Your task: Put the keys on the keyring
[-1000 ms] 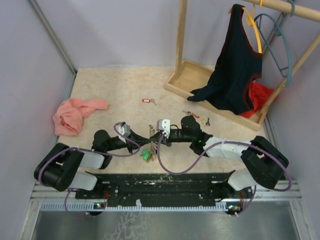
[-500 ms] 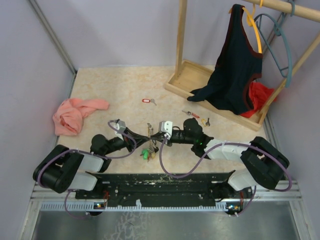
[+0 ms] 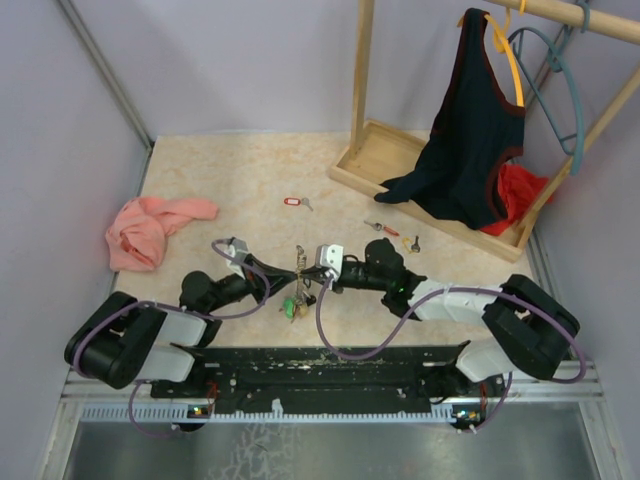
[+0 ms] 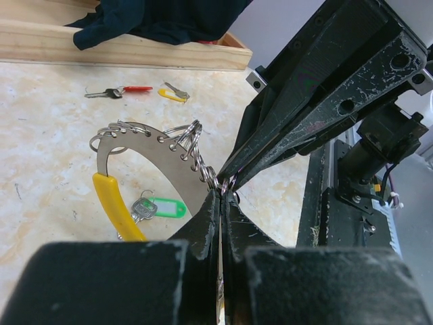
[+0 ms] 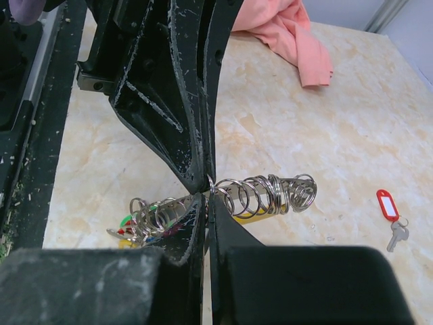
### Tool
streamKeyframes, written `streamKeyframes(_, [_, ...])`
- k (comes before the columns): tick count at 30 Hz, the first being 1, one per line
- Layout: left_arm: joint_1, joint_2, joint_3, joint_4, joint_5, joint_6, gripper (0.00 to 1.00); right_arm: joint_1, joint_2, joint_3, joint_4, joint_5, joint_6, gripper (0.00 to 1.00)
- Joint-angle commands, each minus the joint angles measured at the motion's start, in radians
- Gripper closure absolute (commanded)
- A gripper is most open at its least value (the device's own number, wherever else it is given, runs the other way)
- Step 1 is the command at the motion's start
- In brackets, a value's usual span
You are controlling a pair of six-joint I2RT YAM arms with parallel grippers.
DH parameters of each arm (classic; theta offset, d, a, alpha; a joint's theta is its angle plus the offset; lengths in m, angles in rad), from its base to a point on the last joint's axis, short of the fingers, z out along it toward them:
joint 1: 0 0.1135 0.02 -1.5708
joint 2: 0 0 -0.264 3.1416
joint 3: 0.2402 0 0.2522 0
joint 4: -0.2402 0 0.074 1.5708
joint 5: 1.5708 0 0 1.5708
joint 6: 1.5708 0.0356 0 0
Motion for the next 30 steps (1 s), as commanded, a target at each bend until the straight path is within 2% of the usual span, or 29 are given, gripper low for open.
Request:
streamKeyframes(1, [0.009,-0.044,0.007,0.153,-0.069,0.022,1.0,0.019,-0.024,-0.011,-0.122,-0.037,-0.003,1.0])
streamKeyframes(6, [0.01,-0.029,-0.003,0.203,-0.022,0.078,1.0,0.019,-0.055,-0.008,-0.153,-0.04,0.015,0.94])
streamKeyframes(11, [0.01,0.021,-0.012,0.284,-0.018,0.057,1.0,0.018,-0.077,-0.011,-0.178,-0.04,0.018,0.86])
streamKeyframes(18, [0.01,0.053,-0.012,0.309,-0.003,0.056,1.0,0.016,-0.097,-0.016,-0.177,-0.026,0.022,0.85])
streamKeyframes(26, [0.01,0.051,-0.011,0.308,0.002,0.061,1.0,0.015,-0.096,-0.034,-0.07,0.039,0.081,0.78])
streamKeyframes(30, [0.01,0.059,-0.006,0.303,0.004,0.066,1.0,0.005,-0.082,-0.022,-0.096,0.076,0.103,0.78])
